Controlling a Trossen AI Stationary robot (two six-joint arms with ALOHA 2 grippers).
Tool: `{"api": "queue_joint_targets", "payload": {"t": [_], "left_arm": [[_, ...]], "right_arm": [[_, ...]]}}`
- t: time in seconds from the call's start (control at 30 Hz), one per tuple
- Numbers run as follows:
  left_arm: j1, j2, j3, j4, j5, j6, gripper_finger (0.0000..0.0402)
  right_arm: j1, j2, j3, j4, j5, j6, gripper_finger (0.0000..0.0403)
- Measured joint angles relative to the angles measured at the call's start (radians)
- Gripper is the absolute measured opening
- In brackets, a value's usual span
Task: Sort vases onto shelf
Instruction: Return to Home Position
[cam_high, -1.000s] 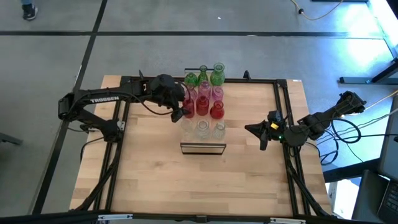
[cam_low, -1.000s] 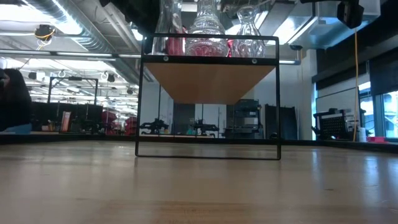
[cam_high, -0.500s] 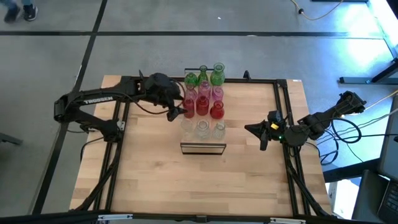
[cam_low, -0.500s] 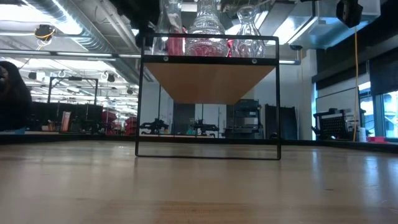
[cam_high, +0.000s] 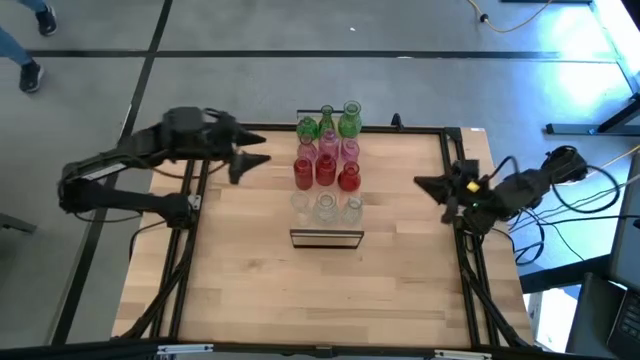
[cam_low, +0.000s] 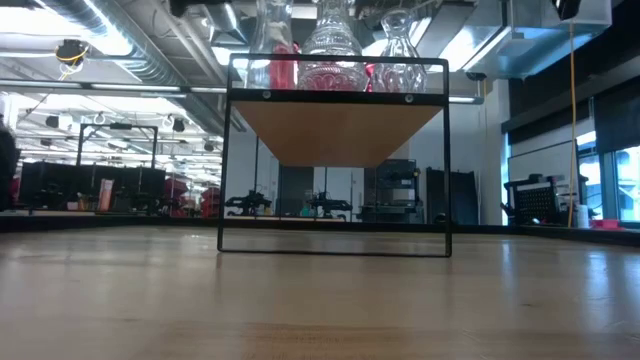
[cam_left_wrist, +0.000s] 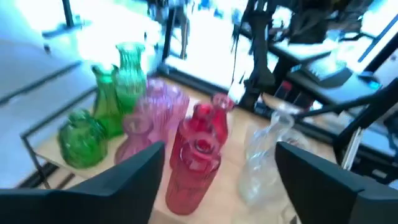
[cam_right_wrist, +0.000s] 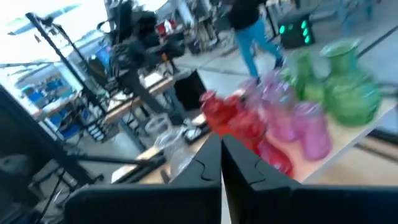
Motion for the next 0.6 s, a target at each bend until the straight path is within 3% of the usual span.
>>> {"api": "queue_joint_targets", "payload": {"t": [0.17, 0.4, 0.6], "left_arm": [[-0.024, -0.115, 0.0, -0.052, -0.059, 0.0, 0.0212], [-0.049, -0.26, -0.018, -0.208, -0.081, -0.023, 0.0023], [-0.054, -0.479, -0.126, -0.179, -0.178, -0.055, 0.0002]], "right_arm": [[0.0, -0.088, 0.0, -0.01, 0.067, -0.091, 0.0001], [0.0, -0.204, -0.007, -0.054, 0.23, -0.133, 0.0001], [0.0, -0.316, -0.124, 0.052, 0.273, -0.164, 0.0001]]}}
